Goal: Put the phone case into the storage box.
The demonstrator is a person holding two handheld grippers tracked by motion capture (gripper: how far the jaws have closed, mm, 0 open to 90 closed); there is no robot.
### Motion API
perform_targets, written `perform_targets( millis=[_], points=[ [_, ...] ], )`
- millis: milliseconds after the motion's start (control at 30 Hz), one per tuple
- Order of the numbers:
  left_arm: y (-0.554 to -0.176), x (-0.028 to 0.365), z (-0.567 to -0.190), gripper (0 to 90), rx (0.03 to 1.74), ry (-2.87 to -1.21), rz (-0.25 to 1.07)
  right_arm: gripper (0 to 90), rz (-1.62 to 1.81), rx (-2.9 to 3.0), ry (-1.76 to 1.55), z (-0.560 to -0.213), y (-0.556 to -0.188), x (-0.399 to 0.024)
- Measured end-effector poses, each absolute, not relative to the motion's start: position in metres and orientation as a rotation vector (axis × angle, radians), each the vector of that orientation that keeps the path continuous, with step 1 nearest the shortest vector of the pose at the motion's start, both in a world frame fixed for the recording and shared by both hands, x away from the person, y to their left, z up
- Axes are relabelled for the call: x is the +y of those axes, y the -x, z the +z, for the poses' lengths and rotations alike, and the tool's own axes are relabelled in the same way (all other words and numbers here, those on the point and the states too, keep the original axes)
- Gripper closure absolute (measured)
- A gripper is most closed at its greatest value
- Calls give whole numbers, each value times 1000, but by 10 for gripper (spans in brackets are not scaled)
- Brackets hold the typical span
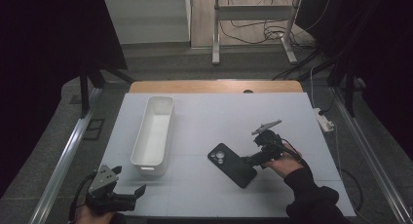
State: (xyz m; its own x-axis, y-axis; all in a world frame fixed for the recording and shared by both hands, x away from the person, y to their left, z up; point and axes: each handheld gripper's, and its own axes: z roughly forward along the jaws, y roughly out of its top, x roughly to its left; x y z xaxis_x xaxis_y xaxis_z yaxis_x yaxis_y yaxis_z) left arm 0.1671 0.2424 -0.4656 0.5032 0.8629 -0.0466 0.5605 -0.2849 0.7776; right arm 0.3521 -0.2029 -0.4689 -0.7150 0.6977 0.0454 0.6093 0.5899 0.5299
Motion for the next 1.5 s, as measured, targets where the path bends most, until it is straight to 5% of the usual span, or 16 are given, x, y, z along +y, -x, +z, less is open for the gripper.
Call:
perform_targets(
  millis=[1500],
  points=[
    [-167, 242, -465, 2, 1163, -1985, 502, 0, 678, 2751, -1028, -491, -329, -158]
  ],
)
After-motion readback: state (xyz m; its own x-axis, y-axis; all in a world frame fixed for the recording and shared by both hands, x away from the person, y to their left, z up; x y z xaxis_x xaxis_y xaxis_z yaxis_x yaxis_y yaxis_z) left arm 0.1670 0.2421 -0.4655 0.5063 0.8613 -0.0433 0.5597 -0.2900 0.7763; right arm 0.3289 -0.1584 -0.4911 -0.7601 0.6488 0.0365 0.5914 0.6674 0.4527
